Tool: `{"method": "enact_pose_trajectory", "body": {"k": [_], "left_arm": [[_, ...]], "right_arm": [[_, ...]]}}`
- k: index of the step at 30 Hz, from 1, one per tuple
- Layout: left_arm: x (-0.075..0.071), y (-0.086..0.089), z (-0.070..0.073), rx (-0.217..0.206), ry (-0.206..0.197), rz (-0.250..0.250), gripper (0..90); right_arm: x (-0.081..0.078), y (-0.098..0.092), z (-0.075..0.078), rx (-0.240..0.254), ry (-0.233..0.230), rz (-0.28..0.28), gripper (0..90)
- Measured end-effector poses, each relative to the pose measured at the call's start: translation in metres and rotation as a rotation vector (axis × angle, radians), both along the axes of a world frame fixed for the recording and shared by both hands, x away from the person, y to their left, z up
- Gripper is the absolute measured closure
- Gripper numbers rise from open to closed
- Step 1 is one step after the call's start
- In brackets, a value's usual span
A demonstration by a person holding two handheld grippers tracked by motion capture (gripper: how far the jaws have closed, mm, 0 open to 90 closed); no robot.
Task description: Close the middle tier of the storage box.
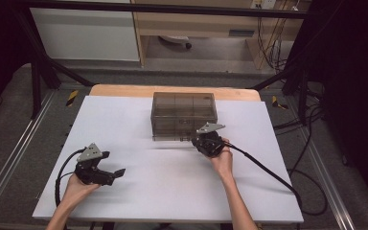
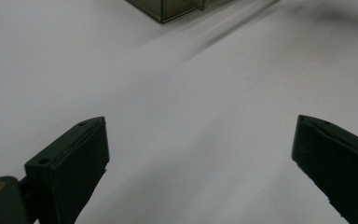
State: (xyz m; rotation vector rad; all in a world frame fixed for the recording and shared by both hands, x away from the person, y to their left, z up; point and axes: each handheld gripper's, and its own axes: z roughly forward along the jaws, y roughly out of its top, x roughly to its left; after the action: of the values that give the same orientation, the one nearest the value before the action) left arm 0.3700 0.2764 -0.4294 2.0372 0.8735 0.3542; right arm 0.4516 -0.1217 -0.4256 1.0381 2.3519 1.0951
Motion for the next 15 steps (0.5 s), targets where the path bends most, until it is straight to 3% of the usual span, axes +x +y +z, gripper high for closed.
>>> {"method": "enact_pose_trajectory", "body": {"k": [15], "left_arm": [[0.0,0.0003,-0.0001,-0.001,0.0,0.001,3.3]], "right_arm": [[0.0051,0.0042,0.0013,-0.004,-0.009,0.0,90.0]]}}
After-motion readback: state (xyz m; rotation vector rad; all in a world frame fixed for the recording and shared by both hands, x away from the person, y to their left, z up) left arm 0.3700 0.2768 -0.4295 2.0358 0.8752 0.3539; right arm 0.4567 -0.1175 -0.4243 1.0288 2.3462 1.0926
